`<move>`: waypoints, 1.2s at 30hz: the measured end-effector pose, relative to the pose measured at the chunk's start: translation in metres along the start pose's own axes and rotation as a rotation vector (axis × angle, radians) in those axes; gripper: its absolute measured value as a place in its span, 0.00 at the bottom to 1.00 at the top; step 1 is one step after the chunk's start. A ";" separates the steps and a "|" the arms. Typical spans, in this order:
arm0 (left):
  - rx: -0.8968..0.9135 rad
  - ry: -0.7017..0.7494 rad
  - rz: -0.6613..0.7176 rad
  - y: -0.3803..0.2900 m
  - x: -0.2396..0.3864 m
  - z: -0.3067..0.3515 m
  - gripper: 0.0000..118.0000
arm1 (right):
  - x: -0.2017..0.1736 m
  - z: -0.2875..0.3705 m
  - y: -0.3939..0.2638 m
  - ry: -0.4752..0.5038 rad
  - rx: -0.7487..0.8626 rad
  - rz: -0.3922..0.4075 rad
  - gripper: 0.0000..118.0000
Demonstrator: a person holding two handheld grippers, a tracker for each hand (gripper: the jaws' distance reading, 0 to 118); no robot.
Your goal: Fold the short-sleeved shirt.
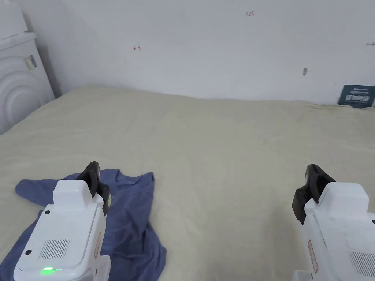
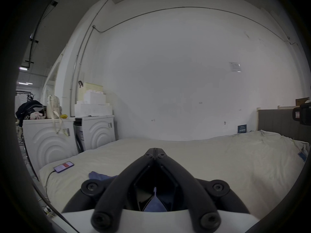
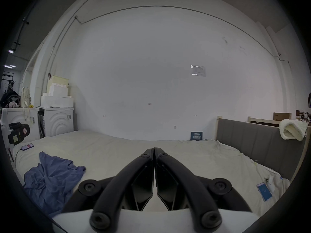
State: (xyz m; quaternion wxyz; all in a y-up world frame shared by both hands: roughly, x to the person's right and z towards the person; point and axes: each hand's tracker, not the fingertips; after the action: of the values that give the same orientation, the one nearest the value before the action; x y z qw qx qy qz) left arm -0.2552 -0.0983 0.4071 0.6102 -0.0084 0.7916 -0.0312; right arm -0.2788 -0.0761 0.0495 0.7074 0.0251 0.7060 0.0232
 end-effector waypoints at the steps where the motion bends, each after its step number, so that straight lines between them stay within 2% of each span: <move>1: -0.002 0.018 0.000 0.000 -0.007 0.002 0.00 | -0.007 -0.002 0.001 0.017 0.002 0.002 0.00; 14: -0.028 0.241 -0.034 -0.003 -0.101 0.039 0.00 | -0.103 -0.021 -0.004 0.259 -0.009 -0.014 0.00; 20: -0.058 0.316 -0.036 -0.010 -0.131 0.054 0.00 | -0.137 -0.022 -0.007 0.328 -0.024 -0.004 0.00; 31: -0.080 0.321 0.001 -0.011 -0.142 0.045 0.00 | -0.147 -0.022 -0.009 0.356 -0.037 0.004 0.00; 36: -0.204 0.234 -0.004 -0.011 -0.135 0.011 0.00 | -0.141 -0.028 -0.009 0.339 -0.040 0.008 0.00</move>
State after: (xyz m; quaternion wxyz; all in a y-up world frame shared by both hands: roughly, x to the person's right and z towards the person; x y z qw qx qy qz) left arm -0.2100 -0.1023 0.5354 0.5096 -0.0682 0.8564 0.0475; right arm -0.3068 -0.0948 0.1891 0.5785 0.0095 0.8144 0.0439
